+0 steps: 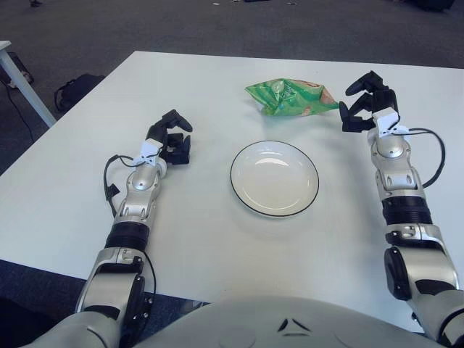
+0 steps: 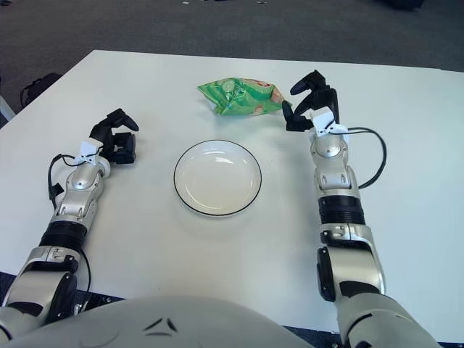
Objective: Put the snack into the plate.
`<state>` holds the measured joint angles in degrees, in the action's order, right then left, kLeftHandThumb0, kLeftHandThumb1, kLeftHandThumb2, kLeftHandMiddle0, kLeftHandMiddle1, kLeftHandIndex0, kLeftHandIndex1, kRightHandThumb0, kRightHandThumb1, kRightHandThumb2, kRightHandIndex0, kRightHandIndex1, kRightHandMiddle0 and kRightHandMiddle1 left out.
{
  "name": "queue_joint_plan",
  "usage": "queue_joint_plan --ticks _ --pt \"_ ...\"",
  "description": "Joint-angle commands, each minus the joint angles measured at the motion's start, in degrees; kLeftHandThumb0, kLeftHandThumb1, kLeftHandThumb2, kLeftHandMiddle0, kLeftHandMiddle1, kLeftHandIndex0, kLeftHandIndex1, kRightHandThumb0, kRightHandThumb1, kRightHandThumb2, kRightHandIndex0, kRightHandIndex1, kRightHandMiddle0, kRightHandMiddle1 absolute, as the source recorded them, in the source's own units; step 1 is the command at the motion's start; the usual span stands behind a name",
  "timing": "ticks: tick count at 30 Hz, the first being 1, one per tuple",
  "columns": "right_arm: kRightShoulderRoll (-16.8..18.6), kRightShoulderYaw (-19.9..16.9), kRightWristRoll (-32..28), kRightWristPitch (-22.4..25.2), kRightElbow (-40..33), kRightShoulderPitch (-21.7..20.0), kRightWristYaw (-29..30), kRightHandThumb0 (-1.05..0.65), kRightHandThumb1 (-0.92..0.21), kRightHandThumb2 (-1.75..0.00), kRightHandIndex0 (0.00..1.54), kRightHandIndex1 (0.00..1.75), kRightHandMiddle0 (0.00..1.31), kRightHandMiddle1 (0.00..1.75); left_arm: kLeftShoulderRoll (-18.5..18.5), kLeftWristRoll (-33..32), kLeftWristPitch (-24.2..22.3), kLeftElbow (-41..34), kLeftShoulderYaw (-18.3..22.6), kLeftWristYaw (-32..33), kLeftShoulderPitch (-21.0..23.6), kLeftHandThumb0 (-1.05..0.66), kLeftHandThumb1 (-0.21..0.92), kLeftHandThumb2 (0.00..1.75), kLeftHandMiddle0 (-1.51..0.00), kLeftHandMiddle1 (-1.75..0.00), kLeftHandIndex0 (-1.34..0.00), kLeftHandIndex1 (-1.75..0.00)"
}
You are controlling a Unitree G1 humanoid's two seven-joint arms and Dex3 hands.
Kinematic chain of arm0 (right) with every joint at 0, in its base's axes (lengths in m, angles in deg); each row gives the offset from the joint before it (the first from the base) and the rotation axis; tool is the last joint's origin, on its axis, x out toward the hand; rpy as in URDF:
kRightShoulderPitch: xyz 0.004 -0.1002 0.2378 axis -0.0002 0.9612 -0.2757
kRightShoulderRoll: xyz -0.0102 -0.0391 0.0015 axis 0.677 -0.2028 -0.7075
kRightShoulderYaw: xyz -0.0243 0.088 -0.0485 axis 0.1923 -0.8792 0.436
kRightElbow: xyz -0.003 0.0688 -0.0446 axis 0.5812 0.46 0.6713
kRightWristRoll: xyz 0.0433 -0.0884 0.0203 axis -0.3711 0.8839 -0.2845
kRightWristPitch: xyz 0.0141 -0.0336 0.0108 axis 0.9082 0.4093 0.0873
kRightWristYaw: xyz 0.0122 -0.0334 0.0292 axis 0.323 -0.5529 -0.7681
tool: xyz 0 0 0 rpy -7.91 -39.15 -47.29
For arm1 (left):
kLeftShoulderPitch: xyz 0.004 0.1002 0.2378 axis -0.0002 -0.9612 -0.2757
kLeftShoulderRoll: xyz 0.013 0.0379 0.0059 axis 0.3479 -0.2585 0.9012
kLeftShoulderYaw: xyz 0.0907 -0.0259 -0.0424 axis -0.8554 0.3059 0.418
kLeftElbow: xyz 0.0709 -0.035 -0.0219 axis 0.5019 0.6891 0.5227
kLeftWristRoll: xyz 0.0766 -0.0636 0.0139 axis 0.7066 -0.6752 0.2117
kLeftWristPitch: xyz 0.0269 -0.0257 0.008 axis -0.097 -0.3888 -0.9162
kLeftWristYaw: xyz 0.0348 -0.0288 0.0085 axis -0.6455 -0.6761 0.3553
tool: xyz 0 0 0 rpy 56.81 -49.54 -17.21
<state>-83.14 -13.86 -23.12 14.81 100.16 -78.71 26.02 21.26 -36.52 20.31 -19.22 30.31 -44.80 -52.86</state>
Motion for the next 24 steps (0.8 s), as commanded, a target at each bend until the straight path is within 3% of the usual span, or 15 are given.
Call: queue_joint_plan --ticks 1,9,17,18,20,21,24 --pt "-2.27 2.61 4.27 -3.42 3.29 -3.44 1.40 -0.01 -0.39 -1.21 0.62 1.65 0.30 1.75 -1.99 1.41 -2.36 4.06 -1.53 -0.19 -5.01 -0.49 0.29 1.34 -1.31 -1.75 -0.63 -1.75" --pt "-5.19 6.19 10.30 -6.12 5.56 -7.47 3.23 -0.01 -0.44 -1.15 0.60 1.62 0.29 1.75 -2.08 1.99 -0.89 4.87 -1.73 0.48 -4.86 -0.49 0.30 1.34 -1.31 -1.75 -0.63 -1.75" --pt "-7.19 11.11 16.90 -10.27 15.82 -15.42 7.78 -0.01 -0.51 -1.05 0.57 1.59 0.25 1.75 -2.33 2.22 -1.78 4.68 -1.63 0.73 -4.81 -0.49 0.29 1.34 -1.31 -1.75 -0.63 -1.75" --pt "-7.63 12.35 18.34 -11.10 17.67 -16.65 8.55 -0.01 -0.54 -1.01 0.55 1.57 0.24 1.75 -2.36 2.25 -1.87 4.63 -1.62 0.79 -4.82 -0.49 0.29 1.34 -1.31 -1.75 -0.63 -1.75" --pt "-8.62 15.26 21.39 -13.25 21.25 -19.09 9.64 -0.18 -0.73 -0.76 0.43 1.46 0.22 1.75 -2.46 2.39 -2.14 4.45 -1.64 1.04 -4.84 -0.49 0.29 1.34 -1.31 -1.75 -0.63 -1.75" --pt "-9.04 16.59 22.68 -14.31 22.69 -20.09 9.96 -0.36 -0.77 -0.69 0.33 1.31 0.14 1.53 -2.50 2.47 -2.28 4.37 -1.65 1.18 -4.85 -0.49 0.29 1.34 -1.31 -1.75 -0.63 -1.75" --pt "-9.82 20.13 25.80 -17.18 26.74 -23.06 10.73 -0.60 -0.81 -0.62 0.19 1.06 0.04 1.20 -2.59 2.82 -2.53 4.21 -1.75 1.56 -4.88 -0.49 0.29 1.34 -1.31 -1.75 -0.63 -1.75"
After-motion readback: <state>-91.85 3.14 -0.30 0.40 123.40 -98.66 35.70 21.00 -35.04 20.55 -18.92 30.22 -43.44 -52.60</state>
